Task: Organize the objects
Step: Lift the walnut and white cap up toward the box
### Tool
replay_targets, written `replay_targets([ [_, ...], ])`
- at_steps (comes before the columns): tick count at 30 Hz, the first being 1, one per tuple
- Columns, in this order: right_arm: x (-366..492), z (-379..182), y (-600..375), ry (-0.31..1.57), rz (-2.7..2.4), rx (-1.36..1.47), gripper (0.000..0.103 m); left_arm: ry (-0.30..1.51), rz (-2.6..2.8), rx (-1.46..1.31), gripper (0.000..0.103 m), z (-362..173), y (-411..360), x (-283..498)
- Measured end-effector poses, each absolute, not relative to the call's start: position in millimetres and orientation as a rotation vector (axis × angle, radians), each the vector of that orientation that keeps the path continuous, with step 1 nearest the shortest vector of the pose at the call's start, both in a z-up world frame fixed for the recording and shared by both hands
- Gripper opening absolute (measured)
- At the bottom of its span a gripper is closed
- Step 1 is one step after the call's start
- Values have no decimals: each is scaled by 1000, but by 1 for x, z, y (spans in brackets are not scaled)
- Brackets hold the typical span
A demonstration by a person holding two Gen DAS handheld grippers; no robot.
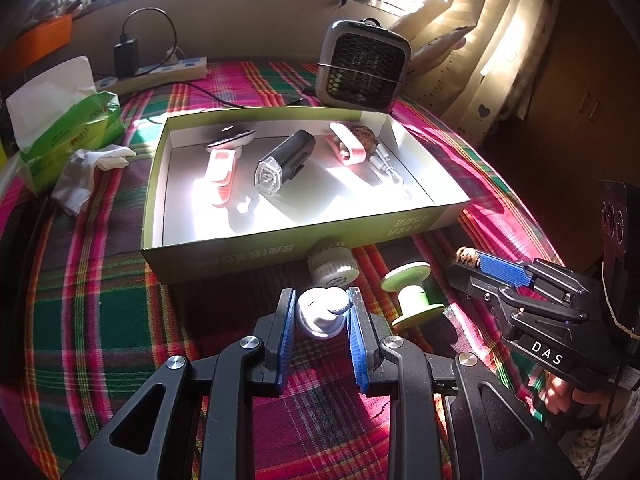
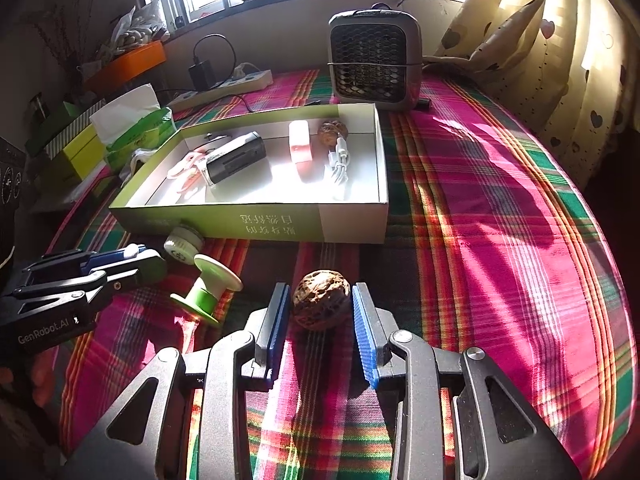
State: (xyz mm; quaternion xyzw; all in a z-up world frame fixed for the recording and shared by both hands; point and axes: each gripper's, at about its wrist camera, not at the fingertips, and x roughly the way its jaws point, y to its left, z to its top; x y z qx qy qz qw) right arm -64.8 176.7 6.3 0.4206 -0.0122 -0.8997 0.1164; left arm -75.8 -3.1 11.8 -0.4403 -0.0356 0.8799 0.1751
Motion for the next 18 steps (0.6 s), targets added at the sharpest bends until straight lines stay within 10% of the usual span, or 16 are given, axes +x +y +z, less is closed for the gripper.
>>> replay_targets([
  [18, -62, 25, 179, -75, -2651, 1159, 32, -111, 2509, -1192, 22, 29, -8, -75],
])
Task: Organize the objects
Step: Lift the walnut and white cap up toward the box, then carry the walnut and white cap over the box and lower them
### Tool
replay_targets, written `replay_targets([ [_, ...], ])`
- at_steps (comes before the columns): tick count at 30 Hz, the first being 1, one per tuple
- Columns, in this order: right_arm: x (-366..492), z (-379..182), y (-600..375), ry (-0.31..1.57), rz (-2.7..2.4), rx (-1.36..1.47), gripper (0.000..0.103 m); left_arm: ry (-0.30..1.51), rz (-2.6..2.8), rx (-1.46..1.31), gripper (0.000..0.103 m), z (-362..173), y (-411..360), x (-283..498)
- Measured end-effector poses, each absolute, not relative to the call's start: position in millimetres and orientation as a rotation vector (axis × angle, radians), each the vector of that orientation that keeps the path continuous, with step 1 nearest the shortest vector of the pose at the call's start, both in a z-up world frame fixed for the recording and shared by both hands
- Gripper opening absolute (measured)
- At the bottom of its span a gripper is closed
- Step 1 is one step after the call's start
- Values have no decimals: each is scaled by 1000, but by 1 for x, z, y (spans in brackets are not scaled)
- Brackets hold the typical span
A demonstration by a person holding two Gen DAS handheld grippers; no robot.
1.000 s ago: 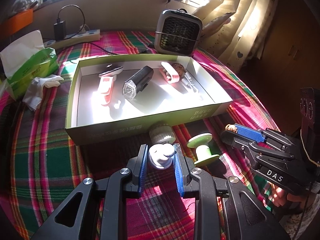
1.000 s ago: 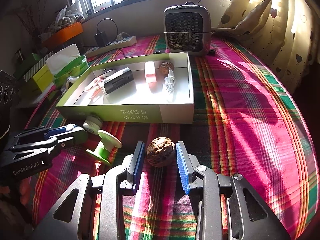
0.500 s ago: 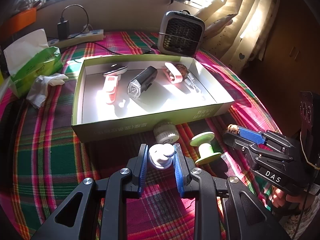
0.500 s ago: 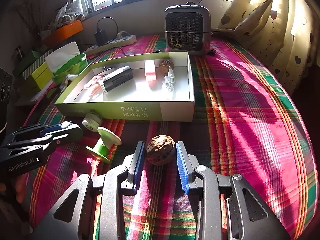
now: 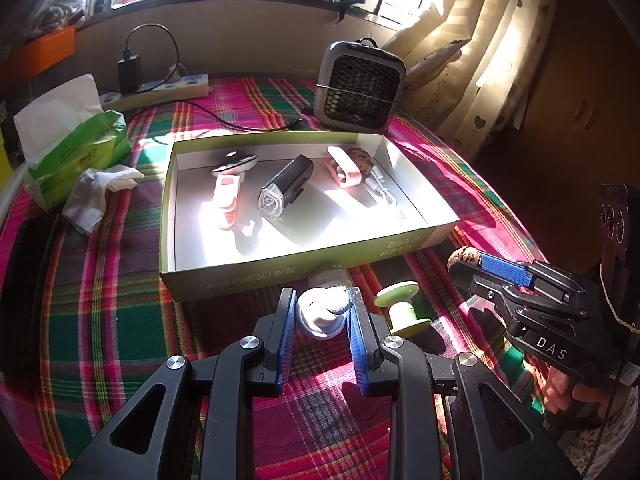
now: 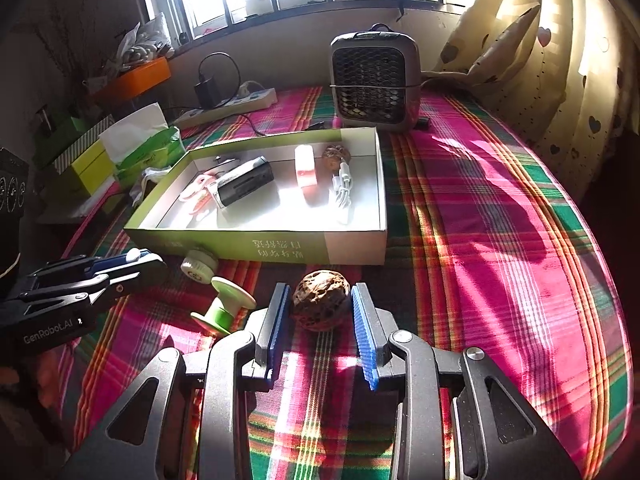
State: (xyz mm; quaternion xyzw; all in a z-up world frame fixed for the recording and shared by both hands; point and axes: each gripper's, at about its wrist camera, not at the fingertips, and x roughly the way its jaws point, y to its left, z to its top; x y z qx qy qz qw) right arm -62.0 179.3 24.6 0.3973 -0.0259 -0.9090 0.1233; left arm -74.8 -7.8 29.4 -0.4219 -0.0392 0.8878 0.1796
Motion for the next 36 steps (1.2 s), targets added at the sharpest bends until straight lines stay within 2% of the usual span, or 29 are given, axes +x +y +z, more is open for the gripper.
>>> replay_targets([
  [36, -112, 48, 160, -25, -2613, 1103, 32, -124, 2564, -1166, 22, 44, -25, -118],
])
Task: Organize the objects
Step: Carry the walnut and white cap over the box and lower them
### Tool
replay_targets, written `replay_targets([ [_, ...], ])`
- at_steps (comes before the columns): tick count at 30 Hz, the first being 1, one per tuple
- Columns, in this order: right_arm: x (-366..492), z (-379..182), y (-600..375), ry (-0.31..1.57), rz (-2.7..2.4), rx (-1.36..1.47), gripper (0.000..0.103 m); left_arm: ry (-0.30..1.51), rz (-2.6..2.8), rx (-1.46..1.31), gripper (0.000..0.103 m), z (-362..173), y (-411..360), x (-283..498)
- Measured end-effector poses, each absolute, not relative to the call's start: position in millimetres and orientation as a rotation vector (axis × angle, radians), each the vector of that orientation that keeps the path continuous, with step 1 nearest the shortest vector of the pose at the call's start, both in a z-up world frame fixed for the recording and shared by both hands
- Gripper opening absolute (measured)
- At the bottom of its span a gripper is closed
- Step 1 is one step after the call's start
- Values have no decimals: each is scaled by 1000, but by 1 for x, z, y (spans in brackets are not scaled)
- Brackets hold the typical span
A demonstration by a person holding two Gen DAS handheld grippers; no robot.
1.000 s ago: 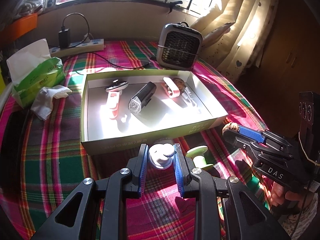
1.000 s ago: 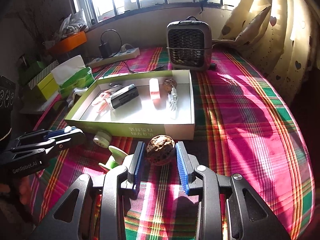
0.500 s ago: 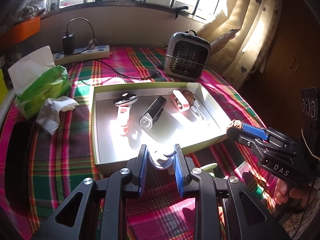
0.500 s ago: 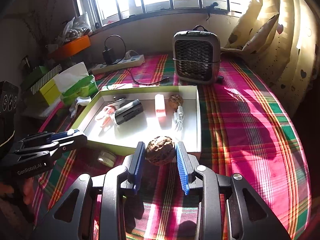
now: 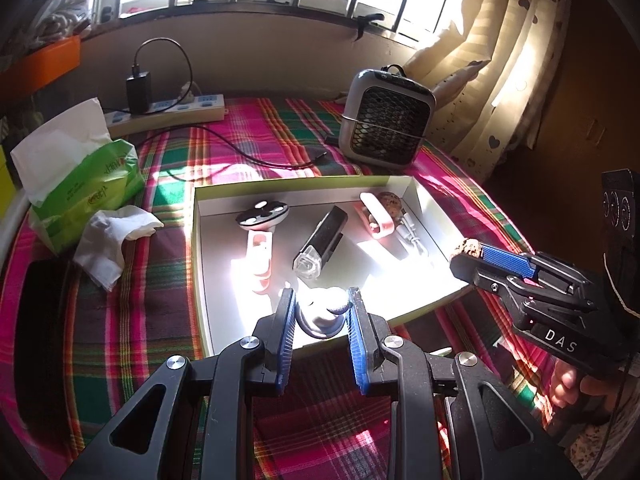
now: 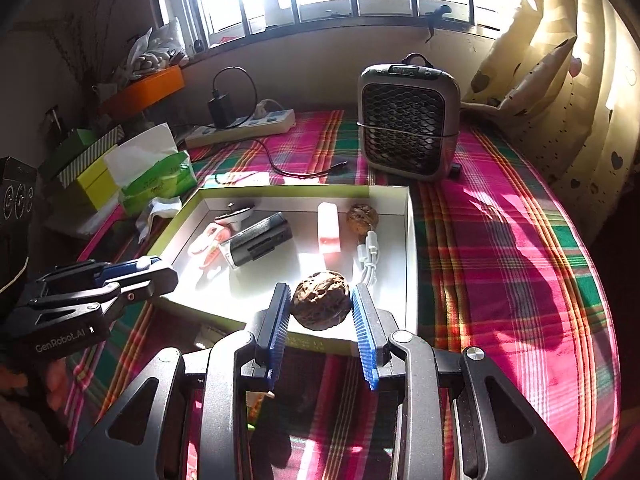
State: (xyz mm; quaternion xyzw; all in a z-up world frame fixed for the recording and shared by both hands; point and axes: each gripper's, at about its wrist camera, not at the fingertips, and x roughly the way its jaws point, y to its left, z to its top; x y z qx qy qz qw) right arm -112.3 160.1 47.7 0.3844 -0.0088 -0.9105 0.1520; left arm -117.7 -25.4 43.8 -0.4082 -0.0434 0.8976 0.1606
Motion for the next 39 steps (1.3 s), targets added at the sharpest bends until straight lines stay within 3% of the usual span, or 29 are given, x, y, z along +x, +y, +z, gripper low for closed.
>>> replay_targets([
  [39, -169, 18, 156, 35, -2575, 1221, 32, -67, 2589, -1286, 22, 14, -27, -160],
])
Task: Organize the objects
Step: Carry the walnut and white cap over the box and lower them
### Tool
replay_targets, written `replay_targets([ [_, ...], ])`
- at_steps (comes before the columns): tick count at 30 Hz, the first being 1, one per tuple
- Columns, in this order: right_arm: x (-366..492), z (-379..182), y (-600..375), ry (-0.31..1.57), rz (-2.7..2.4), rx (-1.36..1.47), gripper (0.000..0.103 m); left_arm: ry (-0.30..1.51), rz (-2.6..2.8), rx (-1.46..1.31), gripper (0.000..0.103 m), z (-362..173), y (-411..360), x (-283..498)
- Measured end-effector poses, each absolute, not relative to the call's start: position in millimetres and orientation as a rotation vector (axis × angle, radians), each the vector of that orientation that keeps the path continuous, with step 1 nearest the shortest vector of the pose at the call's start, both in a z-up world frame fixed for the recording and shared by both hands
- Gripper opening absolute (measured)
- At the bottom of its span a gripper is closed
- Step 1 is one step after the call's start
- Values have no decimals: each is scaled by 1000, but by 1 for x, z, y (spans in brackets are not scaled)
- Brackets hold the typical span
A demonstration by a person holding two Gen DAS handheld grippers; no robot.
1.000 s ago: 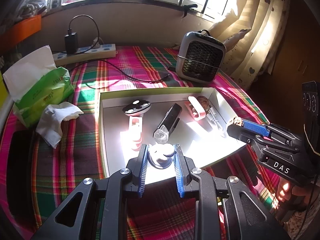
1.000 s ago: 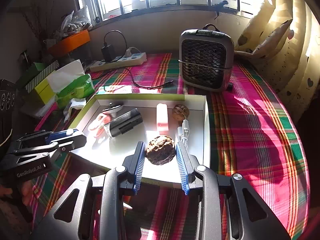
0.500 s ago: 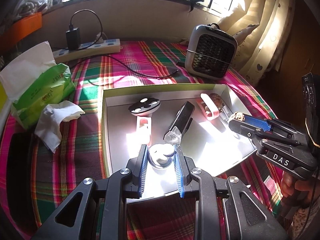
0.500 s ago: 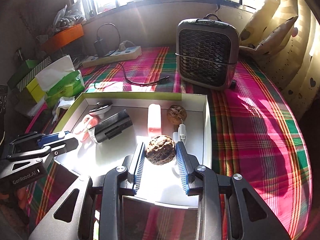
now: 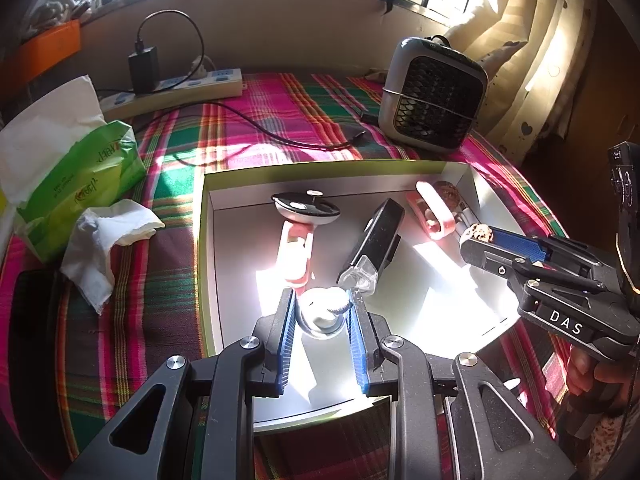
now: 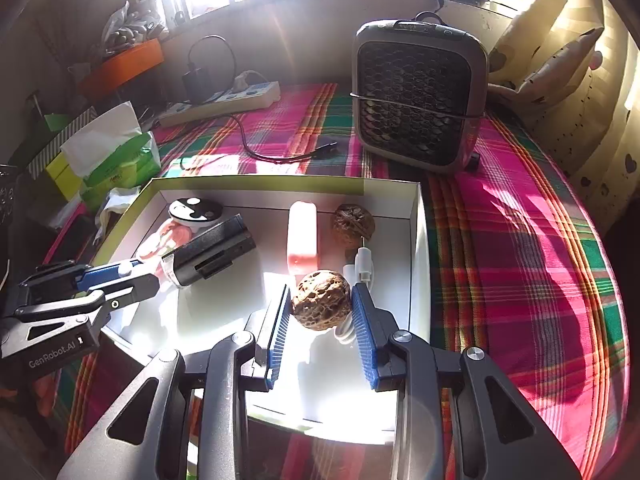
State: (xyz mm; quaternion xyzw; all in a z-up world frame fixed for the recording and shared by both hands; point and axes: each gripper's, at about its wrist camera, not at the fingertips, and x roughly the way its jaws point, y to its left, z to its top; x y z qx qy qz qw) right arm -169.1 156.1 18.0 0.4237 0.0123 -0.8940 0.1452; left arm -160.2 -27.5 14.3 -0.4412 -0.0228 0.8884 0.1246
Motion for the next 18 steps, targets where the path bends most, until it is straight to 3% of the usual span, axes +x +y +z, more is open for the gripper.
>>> replay_targets([
  [18, -173, 14, 148, 161, -2644, 1190, 33, 9, 2630, -1286, 23, 11, -23, -166],
])
